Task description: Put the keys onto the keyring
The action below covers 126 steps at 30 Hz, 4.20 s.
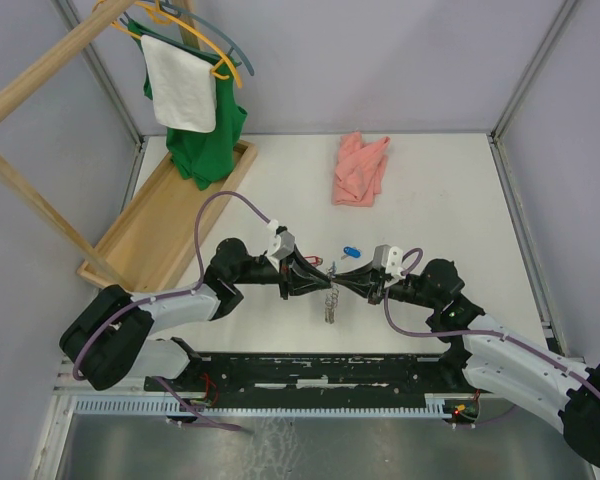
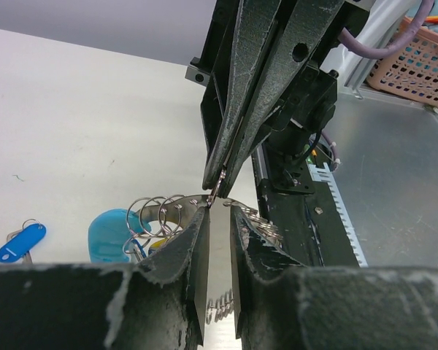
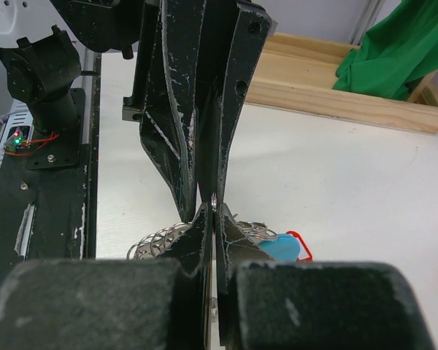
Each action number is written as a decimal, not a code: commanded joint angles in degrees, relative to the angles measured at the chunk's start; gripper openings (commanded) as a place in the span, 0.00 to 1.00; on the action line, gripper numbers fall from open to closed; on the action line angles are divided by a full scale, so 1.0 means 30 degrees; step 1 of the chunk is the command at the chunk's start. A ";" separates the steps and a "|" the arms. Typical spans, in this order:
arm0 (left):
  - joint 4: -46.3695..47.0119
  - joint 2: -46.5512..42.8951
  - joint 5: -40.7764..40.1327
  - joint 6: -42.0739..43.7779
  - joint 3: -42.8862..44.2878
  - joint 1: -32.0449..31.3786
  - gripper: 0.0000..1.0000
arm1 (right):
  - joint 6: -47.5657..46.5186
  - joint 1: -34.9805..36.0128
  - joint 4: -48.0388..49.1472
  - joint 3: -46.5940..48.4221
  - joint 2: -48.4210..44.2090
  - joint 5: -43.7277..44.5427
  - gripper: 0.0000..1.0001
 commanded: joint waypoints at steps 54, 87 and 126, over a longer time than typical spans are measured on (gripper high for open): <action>-1.2504 -0.3619 -0.1411 0.6735 0.3693 -0.0132 0.03 | -0.3199 -0.0069 -0.9423 0.4072 -0.1378 0.0083 0.25; -2.3440 -0.2461 -0.6871 1.1951 0.9972 -0.3193 0.03 | -0.5939 -0.0049 -1.1470 0.6721 0.2665 -0.1516 0.33; -1.9941 -0.3438 -1.5250 0.3897 0.4772 -0.2275 0.55 | -0.6805 -0.0036 -1.3665 0.5991 -0.1228 0.2743 0.01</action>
